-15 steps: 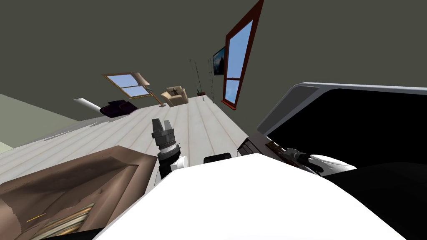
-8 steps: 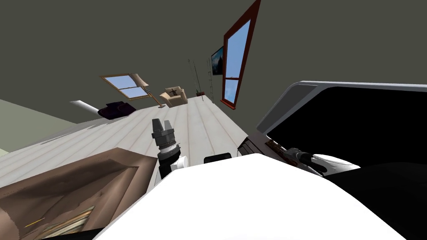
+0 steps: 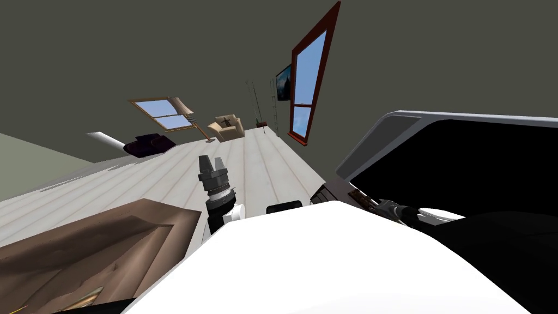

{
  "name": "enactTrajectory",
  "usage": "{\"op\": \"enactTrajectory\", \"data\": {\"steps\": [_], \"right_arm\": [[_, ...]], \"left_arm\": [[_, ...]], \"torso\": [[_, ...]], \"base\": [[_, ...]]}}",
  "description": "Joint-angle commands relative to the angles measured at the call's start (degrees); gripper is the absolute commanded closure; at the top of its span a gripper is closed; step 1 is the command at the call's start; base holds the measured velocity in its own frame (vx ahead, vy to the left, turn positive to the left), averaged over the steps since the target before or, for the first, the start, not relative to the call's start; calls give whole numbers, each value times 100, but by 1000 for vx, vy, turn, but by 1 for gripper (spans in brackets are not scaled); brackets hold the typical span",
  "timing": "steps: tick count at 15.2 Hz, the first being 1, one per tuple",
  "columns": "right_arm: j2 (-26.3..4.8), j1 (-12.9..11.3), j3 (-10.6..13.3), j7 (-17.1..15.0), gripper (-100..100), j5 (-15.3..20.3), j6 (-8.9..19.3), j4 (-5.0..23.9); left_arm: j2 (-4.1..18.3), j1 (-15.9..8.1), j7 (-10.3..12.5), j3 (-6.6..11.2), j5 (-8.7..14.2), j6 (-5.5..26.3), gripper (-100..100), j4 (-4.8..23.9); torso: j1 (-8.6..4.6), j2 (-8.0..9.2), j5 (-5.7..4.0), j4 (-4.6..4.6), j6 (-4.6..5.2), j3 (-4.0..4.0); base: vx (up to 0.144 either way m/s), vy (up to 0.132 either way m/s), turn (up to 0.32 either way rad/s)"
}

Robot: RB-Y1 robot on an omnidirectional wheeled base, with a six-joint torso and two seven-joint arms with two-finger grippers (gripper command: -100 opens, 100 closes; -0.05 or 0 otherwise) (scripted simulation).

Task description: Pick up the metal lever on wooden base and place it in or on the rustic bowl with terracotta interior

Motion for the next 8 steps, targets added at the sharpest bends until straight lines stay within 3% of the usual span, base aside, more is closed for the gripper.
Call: {"op": "enactTrajectory", "data": {"steps": [1,5,8], "right_arm": [[-34,67,46,-1,-100,8,-161,29],[-142,288,203,-87,-100,26,-454,-20],[-247,519,368,-183,-100,40,-761,-65]], "left_arm": [[0,0,0,0,0,0,0,0],[0,0,0,0,0,0,0,0],[0,1,0,0,0,0,0,0]], "torso": [[0,0,0,0,0,0],[7,9,3,2,2,6],[-2,-12,1,-2,0,-6]], "base": [[89,-26,3],[105,-43,-7],[170,-64,-4]]}}
